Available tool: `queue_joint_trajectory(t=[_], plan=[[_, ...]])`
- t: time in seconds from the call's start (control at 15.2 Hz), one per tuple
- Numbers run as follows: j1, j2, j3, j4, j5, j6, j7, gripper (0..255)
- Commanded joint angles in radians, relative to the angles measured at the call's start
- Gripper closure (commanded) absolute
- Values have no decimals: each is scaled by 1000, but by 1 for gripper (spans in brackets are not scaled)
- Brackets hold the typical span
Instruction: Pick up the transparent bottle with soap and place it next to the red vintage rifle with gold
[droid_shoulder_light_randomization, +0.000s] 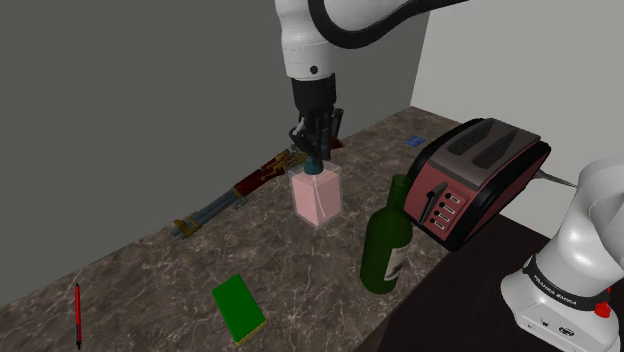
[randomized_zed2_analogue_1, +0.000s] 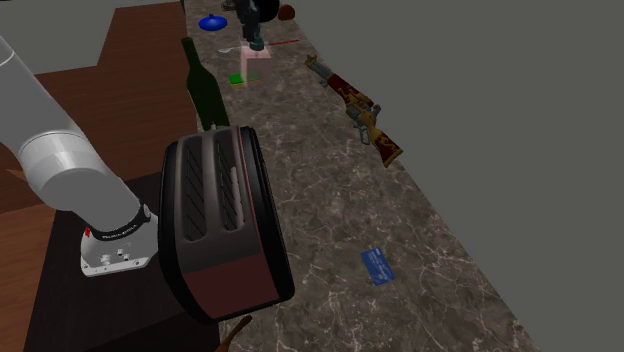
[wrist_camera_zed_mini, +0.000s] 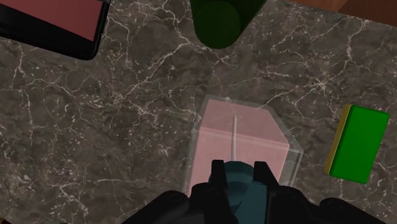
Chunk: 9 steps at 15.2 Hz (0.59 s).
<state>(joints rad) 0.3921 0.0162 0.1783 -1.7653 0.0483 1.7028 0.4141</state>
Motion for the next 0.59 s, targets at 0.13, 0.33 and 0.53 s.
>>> queue_joint_trajectory(t=[0.13, 0.33, 0.53], plan=[[0, -2, 0, -54, 1, 53, -3, 255], [0, 2, 0, -91, 1, 93, -4, 255], [1, 7, 1, -124, 0, 132, -5, 255]])
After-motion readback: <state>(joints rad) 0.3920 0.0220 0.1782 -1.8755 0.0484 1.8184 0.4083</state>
